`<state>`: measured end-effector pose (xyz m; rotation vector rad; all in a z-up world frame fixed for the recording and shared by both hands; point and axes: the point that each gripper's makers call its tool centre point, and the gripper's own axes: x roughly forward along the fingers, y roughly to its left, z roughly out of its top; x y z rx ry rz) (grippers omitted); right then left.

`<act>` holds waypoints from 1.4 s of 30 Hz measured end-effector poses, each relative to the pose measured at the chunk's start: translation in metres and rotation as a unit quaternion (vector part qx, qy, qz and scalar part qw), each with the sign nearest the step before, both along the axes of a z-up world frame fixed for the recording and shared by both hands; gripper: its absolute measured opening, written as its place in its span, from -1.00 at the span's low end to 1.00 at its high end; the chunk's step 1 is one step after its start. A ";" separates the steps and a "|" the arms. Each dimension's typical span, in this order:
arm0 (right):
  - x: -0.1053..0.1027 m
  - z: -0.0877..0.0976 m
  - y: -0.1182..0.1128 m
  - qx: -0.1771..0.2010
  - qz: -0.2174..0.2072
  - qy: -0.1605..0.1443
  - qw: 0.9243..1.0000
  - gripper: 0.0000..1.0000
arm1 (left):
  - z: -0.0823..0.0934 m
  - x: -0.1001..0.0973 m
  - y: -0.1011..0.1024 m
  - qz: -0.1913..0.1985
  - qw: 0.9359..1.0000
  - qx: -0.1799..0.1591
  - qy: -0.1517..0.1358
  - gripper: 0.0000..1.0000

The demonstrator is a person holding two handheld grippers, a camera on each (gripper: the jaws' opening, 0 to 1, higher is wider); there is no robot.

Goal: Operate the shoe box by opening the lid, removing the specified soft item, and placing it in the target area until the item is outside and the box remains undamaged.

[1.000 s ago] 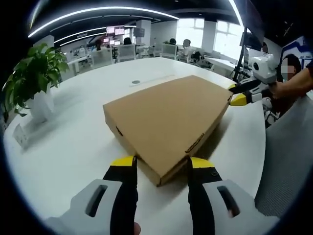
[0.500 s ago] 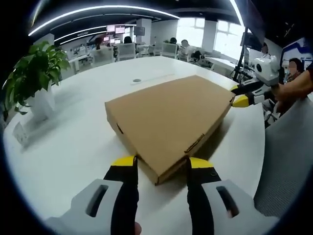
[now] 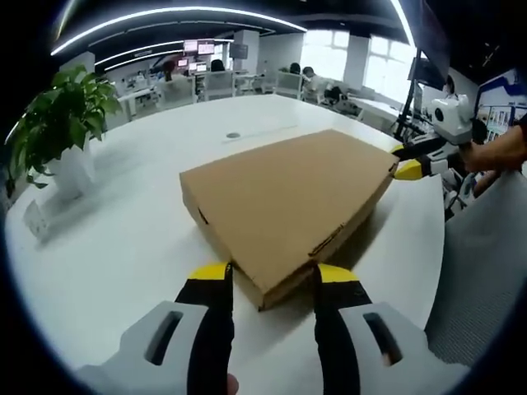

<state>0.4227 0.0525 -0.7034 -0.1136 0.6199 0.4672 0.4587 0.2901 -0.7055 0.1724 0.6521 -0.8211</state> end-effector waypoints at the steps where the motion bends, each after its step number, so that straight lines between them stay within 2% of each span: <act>1: 0.000 0.002 0.000 0.002 0.000 0.000 1.000 -0.38 | 0.001 0.000 0.000 0.001 1.000 -0.001 0.000 -0.30; 10: 0.000 0.019 0.000 0.010 -0.006 -0.006 1.000 -0.36 | 0.017 -0.001 0.001 0.009 1.000 -0.026 -0.004 -0.31; 16: 0.002 0.028 0.000 0.014 -0.009 -0.006 1.000 -0.35 | 0.025 0.001 -0.001 0.005 1.000 -0.025 -0.009 -0.30; 22: 0.002 0.035 0.003 0.021 -0.004 -0.009 1.000 -0.24 | 0.030 0.002 -0.002 0.005 1.000 -0.027 -0.008 -0.28; 27: 0.003 0.045 0.005 0.035 -0.005 -0.014 0.999 -0.19 | 0.038 0.003 -0.002 0.011 0.999 -0.041 -0.006 -0.27; 42: 0.012 0.068 0.007 0.047 -0.004 -0.042 0.998 -0.11 | 0.064 0.011 -0.003 0.019 0.998 -0.065 -0.013 -0.22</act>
